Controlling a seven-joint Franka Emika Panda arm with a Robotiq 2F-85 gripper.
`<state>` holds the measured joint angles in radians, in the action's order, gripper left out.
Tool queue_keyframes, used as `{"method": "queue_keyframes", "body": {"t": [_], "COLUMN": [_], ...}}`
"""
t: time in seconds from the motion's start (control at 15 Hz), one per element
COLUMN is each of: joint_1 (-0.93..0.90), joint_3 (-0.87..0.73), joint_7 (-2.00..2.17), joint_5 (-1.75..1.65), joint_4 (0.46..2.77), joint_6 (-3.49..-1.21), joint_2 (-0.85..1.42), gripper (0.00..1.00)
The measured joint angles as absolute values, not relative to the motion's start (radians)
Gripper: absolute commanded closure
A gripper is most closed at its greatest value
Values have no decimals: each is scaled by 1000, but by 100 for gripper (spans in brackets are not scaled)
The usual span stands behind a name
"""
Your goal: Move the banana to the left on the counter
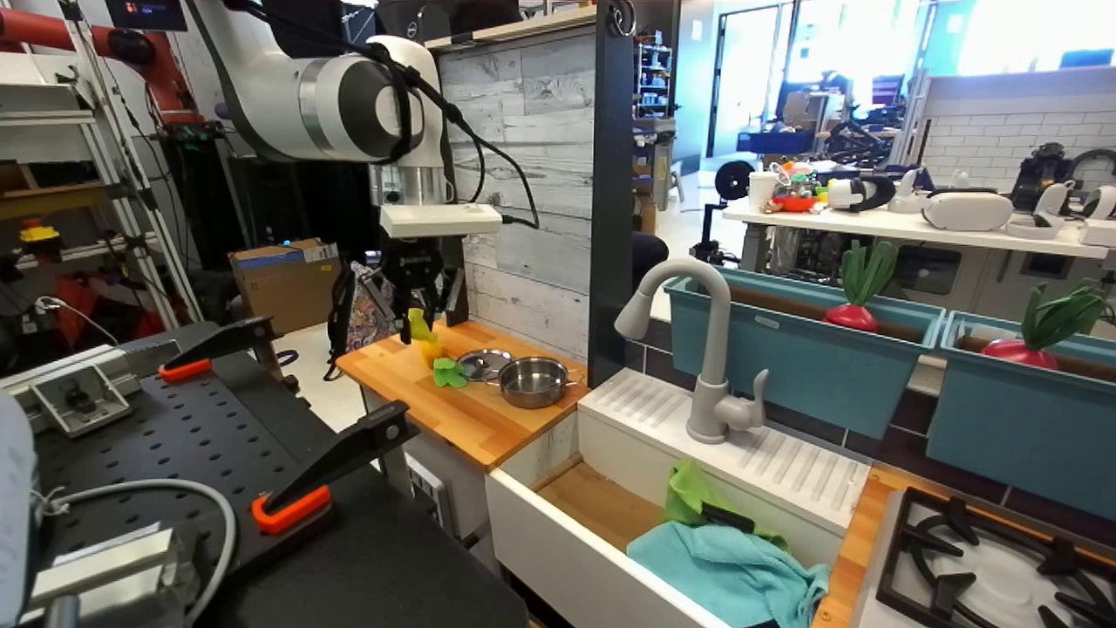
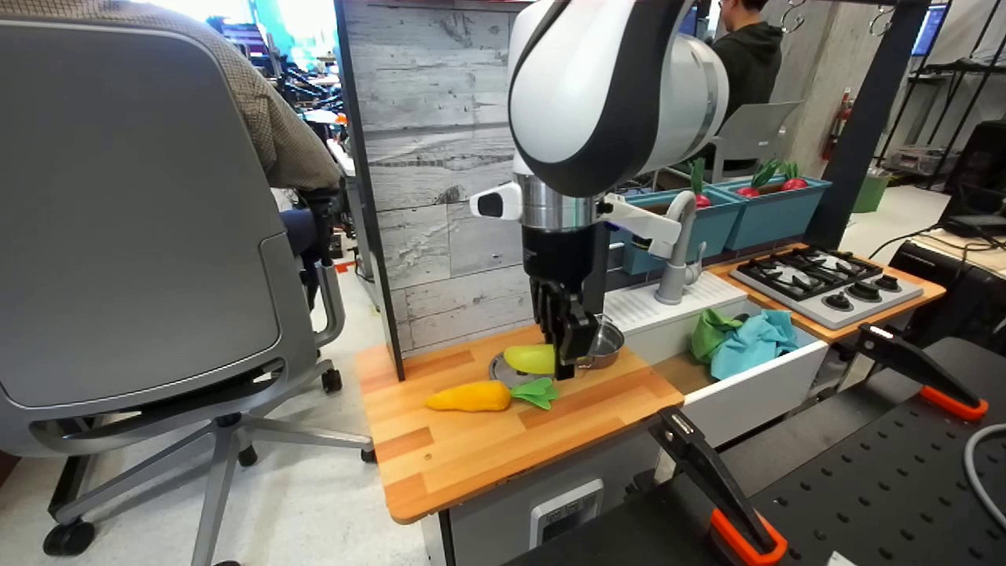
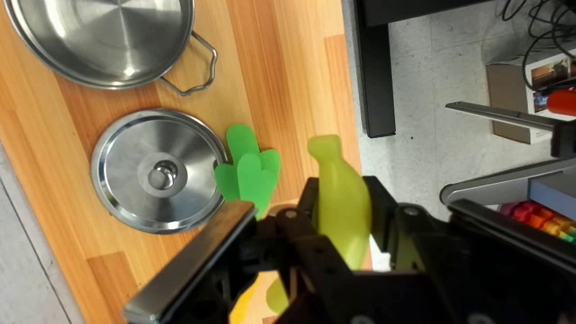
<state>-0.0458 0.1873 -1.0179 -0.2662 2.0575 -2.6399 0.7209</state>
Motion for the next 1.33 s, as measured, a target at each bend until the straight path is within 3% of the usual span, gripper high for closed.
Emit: {"method": "queue_keyframes", "body": {"t": [0.73,0.8,0.93,1.27,1.33], "joint_1": [-109,-112,-114,-116,-116], "joint_3": [171,168,164,163,163], "joint_7": [-1012,-1011,-1011,-1010,-1010], "joint_5": [-266,-266,-266,-266,-266], "joint_4": [1813,1794,1766,1742,1742], "joint_6": [-2511,-2501,-2492,-2467,-2466], "joint_2": [948,964,989,1005,1005], "gripper": [93,46,38,3,0]}}
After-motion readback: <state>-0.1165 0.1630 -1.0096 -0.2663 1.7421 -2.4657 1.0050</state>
